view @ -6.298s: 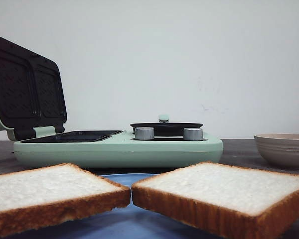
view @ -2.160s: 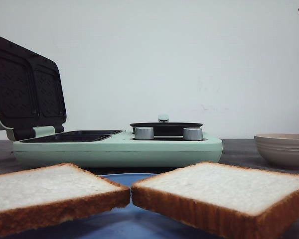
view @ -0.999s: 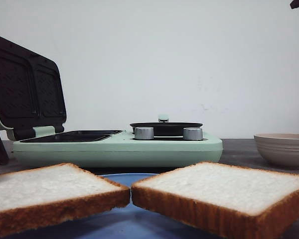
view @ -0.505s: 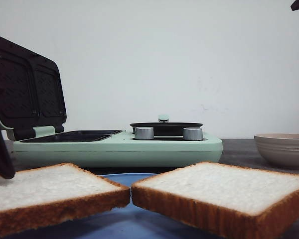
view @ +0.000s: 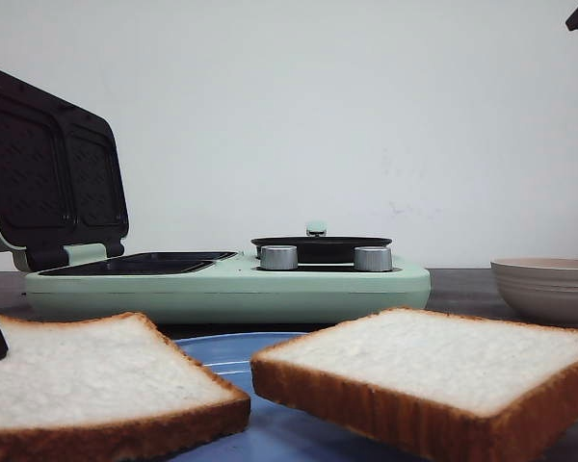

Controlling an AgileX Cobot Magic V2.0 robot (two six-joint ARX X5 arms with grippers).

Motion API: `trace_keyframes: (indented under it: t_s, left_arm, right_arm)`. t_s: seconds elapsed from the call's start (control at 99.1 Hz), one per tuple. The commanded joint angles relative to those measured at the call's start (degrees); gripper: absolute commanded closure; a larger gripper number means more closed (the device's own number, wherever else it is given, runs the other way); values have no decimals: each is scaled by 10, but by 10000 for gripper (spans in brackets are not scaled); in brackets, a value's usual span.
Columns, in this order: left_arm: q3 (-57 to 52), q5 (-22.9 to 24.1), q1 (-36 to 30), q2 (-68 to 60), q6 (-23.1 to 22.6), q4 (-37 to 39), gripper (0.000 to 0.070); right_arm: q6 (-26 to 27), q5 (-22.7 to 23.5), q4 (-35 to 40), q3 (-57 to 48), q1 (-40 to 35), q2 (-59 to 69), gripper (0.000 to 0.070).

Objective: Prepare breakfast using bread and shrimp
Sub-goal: 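Grasp the bread slice nearest the left gripper and lift it, then carry the bread slice over the sandwich plate and lower it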

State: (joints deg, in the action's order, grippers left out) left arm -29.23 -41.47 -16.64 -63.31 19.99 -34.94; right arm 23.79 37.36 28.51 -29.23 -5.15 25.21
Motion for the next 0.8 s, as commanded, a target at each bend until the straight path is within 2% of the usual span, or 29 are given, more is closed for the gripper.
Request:
trace_keyframes:
  t_s: [0.0,0.192,0.394,0.484,0.616,0.787]
  left_arm:
    - [-13,-11,-3,2,-13,-9,697]
    - [-73,-12,-3,33,-14,-46,697]
    - [-160,-9,-3,58,-14,-42,697]
    - [-202,7,-3,60,-14,-32,697]
    - [-252,60,-3,60,-15,20,697]
    - [-290,187,-3,49,-15,112,697]
  right_arm:
    - [-9,2,-3,-10,-2,1,308]
    - [-9,2,-1,-10,-4,1,308]
    - [-9,2,-2,-10,-8,1,309]
    - [-9,2,-2,-10,-8,1,309]
    - [-9,1,-2,-10,-13,1,310]
    - [-12,-1,-2,-10,-19,1,309]
